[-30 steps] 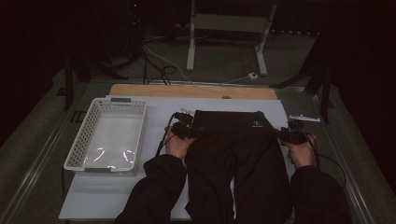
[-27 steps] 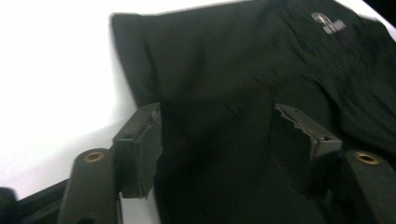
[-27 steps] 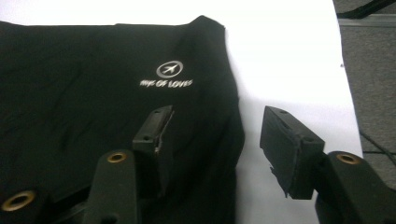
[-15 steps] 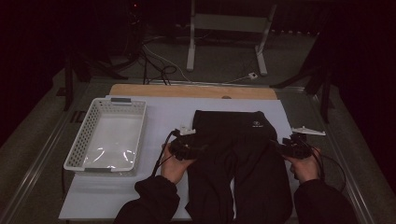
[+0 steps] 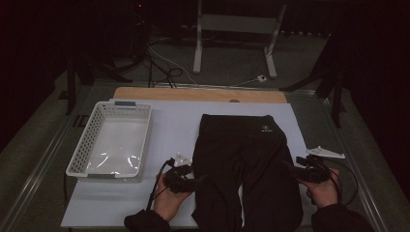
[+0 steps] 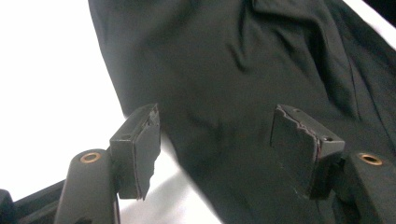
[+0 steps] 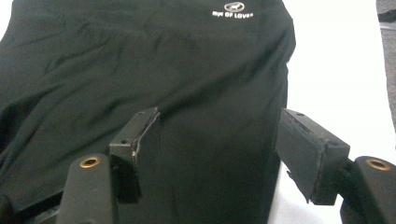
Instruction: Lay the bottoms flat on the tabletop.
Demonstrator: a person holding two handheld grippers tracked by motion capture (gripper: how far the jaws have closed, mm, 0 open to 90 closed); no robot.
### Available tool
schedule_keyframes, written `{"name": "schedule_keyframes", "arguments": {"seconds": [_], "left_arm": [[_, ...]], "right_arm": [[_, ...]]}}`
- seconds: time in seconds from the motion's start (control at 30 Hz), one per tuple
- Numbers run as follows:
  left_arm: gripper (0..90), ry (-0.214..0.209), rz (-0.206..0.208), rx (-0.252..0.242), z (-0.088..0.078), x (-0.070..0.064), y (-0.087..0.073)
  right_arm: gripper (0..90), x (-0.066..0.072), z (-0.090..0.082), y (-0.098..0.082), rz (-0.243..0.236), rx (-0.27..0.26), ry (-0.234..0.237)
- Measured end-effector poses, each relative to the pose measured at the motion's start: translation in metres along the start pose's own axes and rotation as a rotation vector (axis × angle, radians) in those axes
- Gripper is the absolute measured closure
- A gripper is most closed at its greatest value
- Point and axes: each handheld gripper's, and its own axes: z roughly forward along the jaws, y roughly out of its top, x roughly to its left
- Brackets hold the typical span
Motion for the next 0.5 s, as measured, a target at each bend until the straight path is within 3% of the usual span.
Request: {"name": "schedule_keyframes", "arguments": {"seconds": [0.23, 0.4, 0.5], "left_arm": [[34.4, 0.007, 0.004, 0.048, 0.001, -0.003, -0.02], [35.4, 0.023, 0.049, 0.073, 0.008, -0.014, -0.022], [42.9, 0.016, 0.084, 0.086, 0.01, -0.023, -0.023]], "right_arm": [[31.8, -0.002, -0.011, -0.011, 0.009, -0.008, -0.014], [32.0, -0.005, -0.01, -0.016, 0.009, 0.005, -0.027], [32.3, -0.004, -0.009, -0.017, 0.01, 0.014, -0.028]]}}
